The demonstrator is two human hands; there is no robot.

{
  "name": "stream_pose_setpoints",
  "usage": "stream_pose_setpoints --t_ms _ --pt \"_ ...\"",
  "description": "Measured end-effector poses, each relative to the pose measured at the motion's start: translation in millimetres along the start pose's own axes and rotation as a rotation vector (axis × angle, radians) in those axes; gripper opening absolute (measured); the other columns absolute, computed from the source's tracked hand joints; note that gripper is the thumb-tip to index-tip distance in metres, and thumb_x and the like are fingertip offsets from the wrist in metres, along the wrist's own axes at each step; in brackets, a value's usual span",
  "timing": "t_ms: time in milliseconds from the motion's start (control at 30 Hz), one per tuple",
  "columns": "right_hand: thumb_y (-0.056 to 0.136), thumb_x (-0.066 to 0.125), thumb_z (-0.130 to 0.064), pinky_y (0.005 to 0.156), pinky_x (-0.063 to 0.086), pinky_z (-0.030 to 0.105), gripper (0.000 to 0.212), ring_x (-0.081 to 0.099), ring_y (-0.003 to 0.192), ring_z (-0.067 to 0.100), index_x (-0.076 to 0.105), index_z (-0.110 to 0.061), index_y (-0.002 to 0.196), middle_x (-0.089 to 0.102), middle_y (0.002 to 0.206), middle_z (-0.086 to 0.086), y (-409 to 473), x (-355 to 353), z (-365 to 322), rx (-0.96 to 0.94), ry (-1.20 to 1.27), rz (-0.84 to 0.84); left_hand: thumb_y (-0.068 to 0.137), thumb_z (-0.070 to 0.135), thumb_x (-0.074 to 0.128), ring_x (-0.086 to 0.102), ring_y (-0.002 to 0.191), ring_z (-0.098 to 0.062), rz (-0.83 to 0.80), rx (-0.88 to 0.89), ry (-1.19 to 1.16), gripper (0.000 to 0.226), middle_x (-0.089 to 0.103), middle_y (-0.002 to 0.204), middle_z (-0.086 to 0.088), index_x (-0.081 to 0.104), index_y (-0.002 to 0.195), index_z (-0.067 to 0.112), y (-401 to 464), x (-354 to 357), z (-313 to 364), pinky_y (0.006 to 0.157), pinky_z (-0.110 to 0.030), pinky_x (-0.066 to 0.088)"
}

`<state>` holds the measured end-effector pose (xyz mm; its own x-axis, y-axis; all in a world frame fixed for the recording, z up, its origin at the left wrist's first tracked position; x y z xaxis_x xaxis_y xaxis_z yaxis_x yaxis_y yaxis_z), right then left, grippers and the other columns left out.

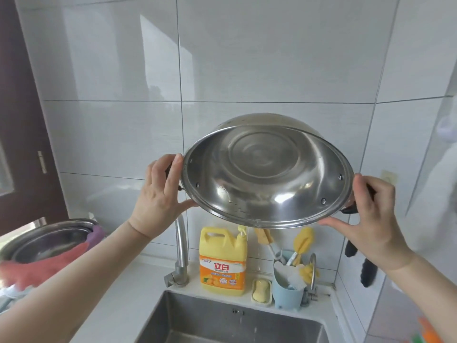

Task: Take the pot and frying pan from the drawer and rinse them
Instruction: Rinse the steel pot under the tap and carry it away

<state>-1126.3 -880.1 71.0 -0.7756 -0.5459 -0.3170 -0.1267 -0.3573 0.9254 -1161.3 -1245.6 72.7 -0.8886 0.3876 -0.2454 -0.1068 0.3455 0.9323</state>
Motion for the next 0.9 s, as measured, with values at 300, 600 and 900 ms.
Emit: stream_pose_setpoints --t_ms 300,600,900 --pt "0.049 0.088 -0.034 0.095 0.021 -0.007 0.136 0.041 0.097 0.016 0.001 -0.044 0.153 0.029 0.118 -0.005 -2 24 16 0.289 0.181 -0.342 0.056 0.049 0.088 0.045 0.111 -0.037 -0.366 -0.159 -0.143 0.135 0.034 0.134 -0.013 0.003 0.156 0.015 -13 24 -12 0.076 -0.050 0.058" --pt "0.051 0.095 -0.033 0.110 0.023 0.027 0.139 0.023 0.136 0.005 0.002 -0.047 0.153 0.025 0.151 -0.012 -55 86 43 0.701 0.436 -1.049 0.048 0.045 0.094 0.027 0.132 -0.019 -1.162 -0.488 -0.413 0.148 0.026 0.130 0.006 -0.014 0.150 0.044 -85 83 -3 0.113 -0.038 0.031" --pt "0.058 0.095 -0.029 0.101 0.039 0.012 0.114 0.044 0.129 -0.003 0.025 -0.048 0.146 0.050 0.136 -0.030 -83 95 23 0.774 0.643 -1.178 0.052 0.047 0.092 0.039 0.129 -0.013 -1.388 -0.538 -0.503 0.135 0.034 0.132 0.008 0.002 0.153 0.045 -113 79 -7 0.111 -0.036 0.034"
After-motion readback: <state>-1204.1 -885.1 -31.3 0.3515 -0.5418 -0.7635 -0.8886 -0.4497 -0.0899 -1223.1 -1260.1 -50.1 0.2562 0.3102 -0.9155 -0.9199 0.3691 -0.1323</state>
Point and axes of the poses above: each hand's wrist, its own y-axis towards the middle knuckle, its own x-axis out of the palm, z = x × y, the point moved 5 cm from there along y, towards the middle knuckle
